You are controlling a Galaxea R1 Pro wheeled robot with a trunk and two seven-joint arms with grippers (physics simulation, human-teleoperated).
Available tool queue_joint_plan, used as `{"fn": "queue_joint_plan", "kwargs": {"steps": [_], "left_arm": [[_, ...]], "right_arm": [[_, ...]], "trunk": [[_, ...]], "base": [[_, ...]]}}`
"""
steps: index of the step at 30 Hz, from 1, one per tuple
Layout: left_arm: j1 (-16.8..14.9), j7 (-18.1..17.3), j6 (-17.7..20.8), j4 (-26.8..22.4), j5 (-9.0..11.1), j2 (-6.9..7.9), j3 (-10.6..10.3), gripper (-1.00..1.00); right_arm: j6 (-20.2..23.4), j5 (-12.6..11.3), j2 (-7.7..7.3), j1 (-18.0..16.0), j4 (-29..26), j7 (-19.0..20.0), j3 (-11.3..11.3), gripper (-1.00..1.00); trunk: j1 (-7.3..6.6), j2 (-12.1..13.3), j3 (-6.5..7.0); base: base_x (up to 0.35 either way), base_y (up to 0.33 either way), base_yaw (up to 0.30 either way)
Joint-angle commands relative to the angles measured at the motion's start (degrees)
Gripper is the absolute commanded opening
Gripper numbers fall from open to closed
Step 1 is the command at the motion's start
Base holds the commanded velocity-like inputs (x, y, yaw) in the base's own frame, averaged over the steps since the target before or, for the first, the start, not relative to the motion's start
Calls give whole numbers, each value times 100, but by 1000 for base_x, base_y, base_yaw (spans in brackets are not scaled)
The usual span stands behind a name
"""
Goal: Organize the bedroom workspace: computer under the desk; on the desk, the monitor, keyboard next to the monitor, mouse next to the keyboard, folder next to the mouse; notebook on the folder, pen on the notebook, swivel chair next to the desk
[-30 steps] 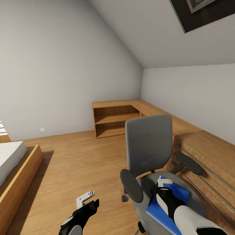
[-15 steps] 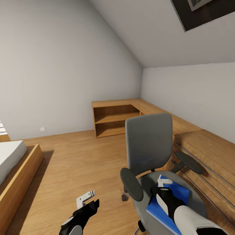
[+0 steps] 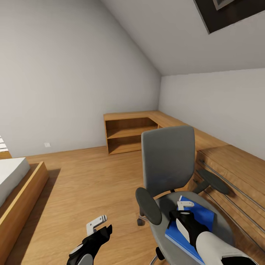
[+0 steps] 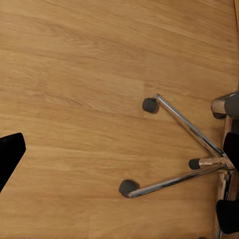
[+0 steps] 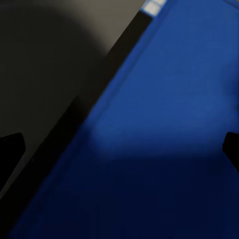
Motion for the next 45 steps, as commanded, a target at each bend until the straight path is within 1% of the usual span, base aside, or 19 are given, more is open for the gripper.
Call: {"fn": "queue_joint_plan", "kwargs": {"steps": [1, 7, 13, 19, 28, 41, 43, 45], "left_arm": [[-6, 39, 13, -9, 25, 5, -9, 100], [-6, 33, 13, -7, 25, 5, -10, 100], [-6, 32, 13, -7, 25, 5, -24, 100], [-6, 32, 13, -5, 25, 5, -16, 100], [-6, 32, 13, 138, 9, 5, -49, 100], [-6, 32, 13, 155, 11, 5, -49, 100], [-6, 32, 13, 158, 13, 5, -51, 100], [-6, 32, 13, 157, 11, 5, -50, 100]], "right_arm": [[32, -104, -2, 3, 11, -26, -9, 100], [29, -104, -2, 3, 11, -26, -9, 100], [21, -104, -2, 3, 11, -26, -2, 100], [20, -104, -2, 3, 11, -26, -1, 100], [20, -104, -2, 3, 11, -26, 7, 100], [4, -104, -2, 3, 9, -26, 8, 100], [-38, -104, -2, 3, 3, -26, 8, 100], [-167, -104, -1, 3, -4, -29, 8, 100]], "trunk": [[0, -2, -7], [0, -2, -7], [0, -2, -7], [0, -2, -7], [0, -2, -7], [0, -2, -7], [-44, 79, 29], [-87, 159, 65]], "base": [[0, 0, 0], [-6, -4, 0], [-171, -95, 0], [-42, -22, 0], [-146, -107, 0], [-16, -11, 0], [0, 0, 0], [0, 0, 0]]}}
